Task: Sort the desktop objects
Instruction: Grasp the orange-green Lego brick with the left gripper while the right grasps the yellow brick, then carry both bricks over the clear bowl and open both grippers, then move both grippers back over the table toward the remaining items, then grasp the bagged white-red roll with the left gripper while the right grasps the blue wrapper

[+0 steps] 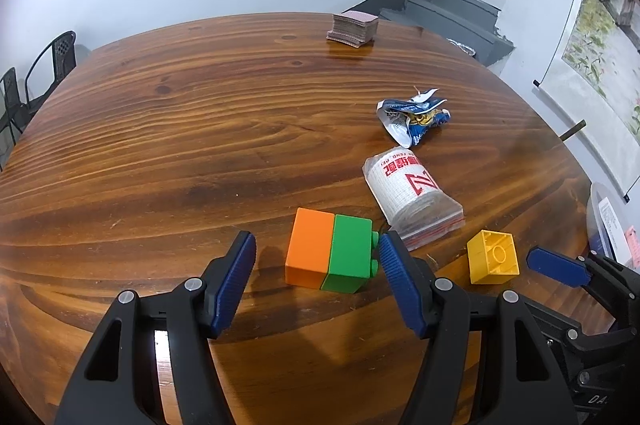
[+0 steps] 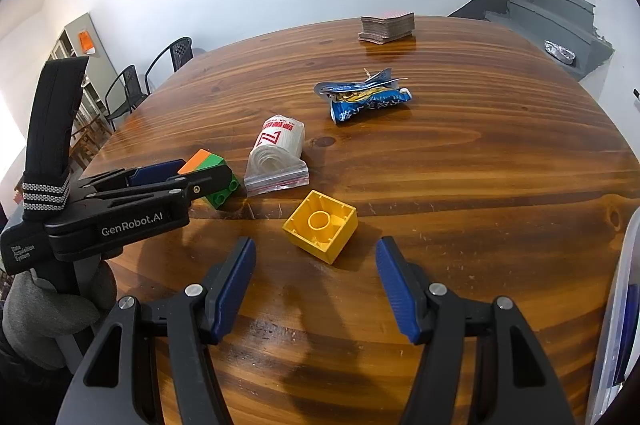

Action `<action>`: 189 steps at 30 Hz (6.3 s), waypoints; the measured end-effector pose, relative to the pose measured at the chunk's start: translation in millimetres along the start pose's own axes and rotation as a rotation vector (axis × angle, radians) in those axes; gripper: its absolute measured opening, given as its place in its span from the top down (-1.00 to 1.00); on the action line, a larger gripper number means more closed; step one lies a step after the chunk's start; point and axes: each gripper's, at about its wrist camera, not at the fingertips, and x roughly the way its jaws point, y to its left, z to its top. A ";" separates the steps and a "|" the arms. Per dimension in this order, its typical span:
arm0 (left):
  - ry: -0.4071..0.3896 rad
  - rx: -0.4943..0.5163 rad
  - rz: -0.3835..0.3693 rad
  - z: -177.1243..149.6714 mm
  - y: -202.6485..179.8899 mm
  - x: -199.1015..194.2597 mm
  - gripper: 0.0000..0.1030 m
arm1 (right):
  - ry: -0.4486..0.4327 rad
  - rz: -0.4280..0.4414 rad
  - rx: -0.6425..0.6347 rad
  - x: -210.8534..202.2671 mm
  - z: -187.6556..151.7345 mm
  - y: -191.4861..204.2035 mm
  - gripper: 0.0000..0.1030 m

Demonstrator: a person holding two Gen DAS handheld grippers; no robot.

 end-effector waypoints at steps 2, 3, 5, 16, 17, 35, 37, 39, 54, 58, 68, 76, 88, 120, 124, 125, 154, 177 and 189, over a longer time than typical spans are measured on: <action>-0.002 -0.001 -0.004 -0.6 -0.1 0.7 -0.11 | 0.003 -0.002 0.001 1.7 -0.2 -0.8 -0.30; 0.000 -0.003 -0.010 -0.6 0.6 1.6 -0.01 | 0.004 -0.003 0.002 2.4 -0.3 -1.0 -0.30; -0.001 -0.014 -0.016 -1.2 2.6 2.4 0.11 | 0.006 -0.005 0.003 3.8 -0.6 -1.1 -0.30; -0.051 -0.060 0.000 -5.0 11.0 -25.8 0.12 | 0.006 -0.048 -0.004 16.0 12.4 -0.1 -0.30; -0.052 -0.062 0.001 -5.6 11.0 -27.5 0.12 | 0.012 -0.054 -0.004 18.5 13.4 -0.6 -0.30; -0.084 -0.054 -0.006 -16.4 -9.5 -50.2 0.11 | 0.012 -0.089 -0.025 12.2 12.0 2.2 0.06; -0.088 -0.053 -0.011 -18.1 -13.9 -52.9 0.11 | -0.011 -0.086 -0.025 2.1 12.1 2.9 0.06; -0.091 -0.053 -0.014 -19.9 -17.4 -54.8 0.11 | -0.028 -0.080 -0.018 -6.9 11.3 3.0 0.06; -0.096 -0.017 -0.101 -35.5 -67.9 -71.3 0.11 | -0.148 -0.101 0.069 -78.1 -23.3 -32.2 0.06; -0.094 0.020 -0.133 -36.1 -94.4 -73.1 0.11 | -0.177 -0.132 0.119 -101.8 -34.7 -57.5 0.06; -0.072 0.096 -0.189 -34.8 -150.2 -70.7 0.12 | -0.266 -0.238 0.247 -155.5 -55.9 -127.6 0.06; -0.071 0.158 -0.221 -33.5 -189.3 -74.7 0.11 | -0.294 -0.327 0.329 -175.5 -65.6 -175.9 0.06; -0.078 0.202 -0.246 -35.0 -220.1 -84.2 0.11 | -0.251 -0.362 0.349 -171.8 -60.0 -208.5 0.04; 0.049 0.442 -0.450 -80.1 -360.3 -63.0 0.11 | -0.390 -0.354 0.485 -221.1 -98.3 -248.8 -0.55; 0.055 0.438 -0.441 -78.2 -359.5 -55.2 0.11 | -0.391 -0.354 0.486 -221.8 -99.7 -249.1 -0.55; 0.056 0.437 -0.442 -78.4 -360.0 -54.1 0.11 | -0.391 -0.354 0.487 -221.8 -99.8 -249.0 -0.55; -0.024 0.258 -0.390 -47.4 -267.8 -65.7 -0.33 | -0.371 -0.291 0.395 -202.5 -73.6 -196.5 -0.55; -0.114 0.005 -0.107 -28.1 -99.4 -65.7 -0.33 | -0.249 -0.126 0.171 -109.0 -7.3 -81.2 -0.55; -0.139 -0.160 -0.021 -29.4 -20.8 -68.2 -0.33 | -0.140 -0.083 0.136 -30.3 40.6 -35.6 -0.56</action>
